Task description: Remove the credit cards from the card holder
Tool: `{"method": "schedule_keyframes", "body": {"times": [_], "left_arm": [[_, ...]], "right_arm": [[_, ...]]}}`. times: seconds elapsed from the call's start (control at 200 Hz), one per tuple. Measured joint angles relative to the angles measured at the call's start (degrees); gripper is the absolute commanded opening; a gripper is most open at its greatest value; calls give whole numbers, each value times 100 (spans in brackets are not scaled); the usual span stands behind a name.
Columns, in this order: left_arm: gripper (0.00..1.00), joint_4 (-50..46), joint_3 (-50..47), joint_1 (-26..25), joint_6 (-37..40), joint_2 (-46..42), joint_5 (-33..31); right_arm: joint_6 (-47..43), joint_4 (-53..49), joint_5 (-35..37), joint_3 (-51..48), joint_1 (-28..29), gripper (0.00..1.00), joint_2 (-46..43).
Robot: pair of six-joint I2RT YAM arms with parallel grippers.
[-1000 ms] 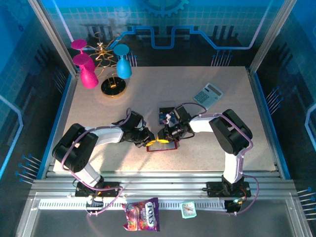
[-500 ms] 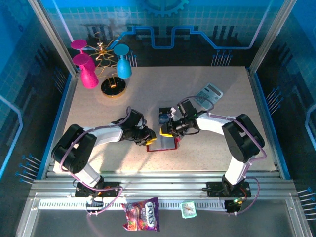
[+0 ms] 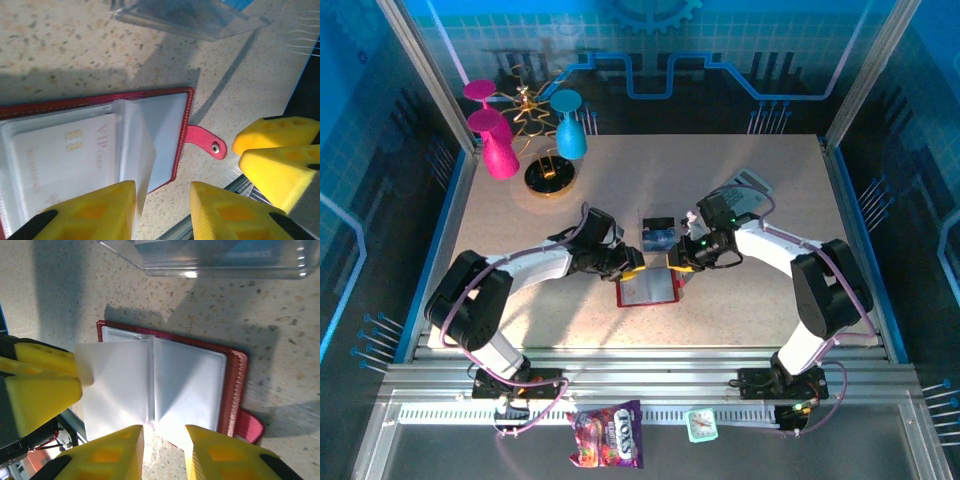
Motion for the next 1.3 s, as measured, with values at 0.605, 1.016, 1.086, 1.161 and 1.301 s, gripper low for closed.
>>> {"method": "schedule_keyframes", "body": {"times": [0.605,1.016,1.086,1.161,1.301], "left_arm": [[41,4,977,-588,-20,1134,39],[43,52,1228,-850,-44,1698,57],[43,55,1233,-850,-44,1700,61],[43,46,1244,-850,-42,1700,61],[43,-11,1370,-850,-35,1700,61]], "right_arm": [[-157,-306,208,-466,-492,32,-826],[-153,-348,210,-850,-575,32,-1298],[-151,-348,208,-907,-577,32,-1333],[-133,-343,205,-938,-579,32,-1349],[-63,-323,186,-957,-577,32,-1377]]}}
